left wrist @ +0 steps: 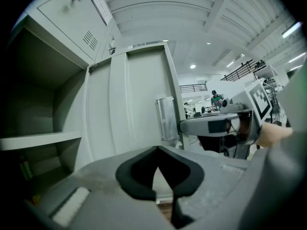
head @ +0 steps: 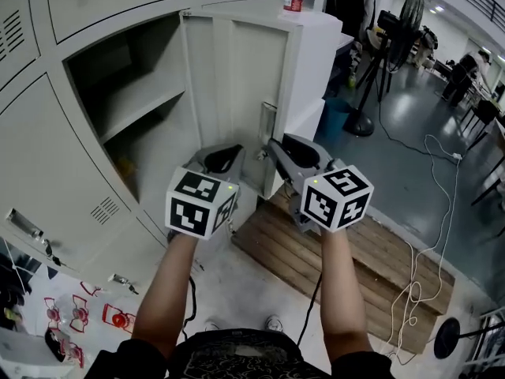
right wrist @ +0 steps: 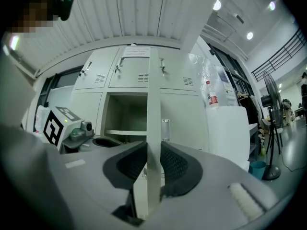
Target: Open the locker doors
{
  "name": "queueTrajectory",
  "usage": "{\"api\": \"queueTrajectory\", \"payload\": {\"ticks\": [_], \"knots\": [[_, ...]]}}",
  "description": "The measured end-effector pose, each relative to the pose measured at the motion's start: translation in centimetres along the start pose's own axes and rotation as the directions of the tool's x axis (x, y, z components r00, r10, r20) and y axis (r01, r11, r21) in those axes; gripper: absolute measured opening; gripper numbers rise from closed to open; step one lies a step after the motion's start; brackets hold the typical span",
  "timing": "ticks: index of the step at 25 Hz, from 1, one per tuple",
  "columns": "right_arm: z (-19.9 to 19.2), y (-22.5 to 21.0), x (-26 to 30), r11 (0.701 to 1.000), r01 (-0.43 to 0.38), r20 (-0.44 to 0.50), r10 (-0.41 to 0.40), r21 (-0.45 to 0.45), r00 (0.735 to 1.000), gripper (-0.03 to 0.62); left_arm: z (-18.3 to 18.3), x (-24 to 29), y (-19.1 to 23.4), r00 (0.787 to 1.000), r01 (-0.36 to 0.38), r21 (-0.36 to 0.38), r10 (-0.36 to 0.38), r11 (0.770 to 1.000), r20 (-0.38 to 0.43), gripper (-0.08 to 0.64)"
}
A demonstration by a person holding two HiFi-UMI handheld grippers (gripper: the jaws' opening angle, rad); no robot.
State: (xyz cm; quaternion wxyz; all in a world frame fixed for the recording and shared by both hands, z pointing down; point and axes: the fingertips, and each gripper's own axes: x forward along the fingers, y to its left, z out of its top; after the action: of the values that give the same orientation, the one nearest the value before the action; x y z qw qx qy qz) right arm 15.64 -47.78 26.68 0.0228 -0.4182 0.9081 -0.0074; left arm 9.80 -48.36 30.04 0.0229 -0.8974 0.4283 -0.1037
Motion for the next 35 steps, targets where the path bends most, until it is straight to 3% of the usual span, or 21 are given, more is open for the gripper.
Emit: {"api": "queueTrajectory", "payload": {"ticks": [15,27,35], "knots": [[0.1,-5.2,1.3,0.995,-0.102,-0.013,0.102,-0.005,0.995,0.089,0.0,2.3,-0.7,0.984,-0.179,-0.042,0.178,0.983,-0.028,0.000],[0.0,-6.9,2.2,0.987,-0.162,-0.026,0.162,-0.016,0.987,0.092,0.1,1.1,-0.1,0.940,-0.342,-0.070,0.339,0.937,-0.046,0.000],[0.6,-6.9,0.6,0.988,-0.152,-0.015,0.152,-0.026,0.988,0.103,-0.3,-0.3,-0.4,0.922,-0.386,-0.069,0.382,0.920,-0.069,0.000]]}}
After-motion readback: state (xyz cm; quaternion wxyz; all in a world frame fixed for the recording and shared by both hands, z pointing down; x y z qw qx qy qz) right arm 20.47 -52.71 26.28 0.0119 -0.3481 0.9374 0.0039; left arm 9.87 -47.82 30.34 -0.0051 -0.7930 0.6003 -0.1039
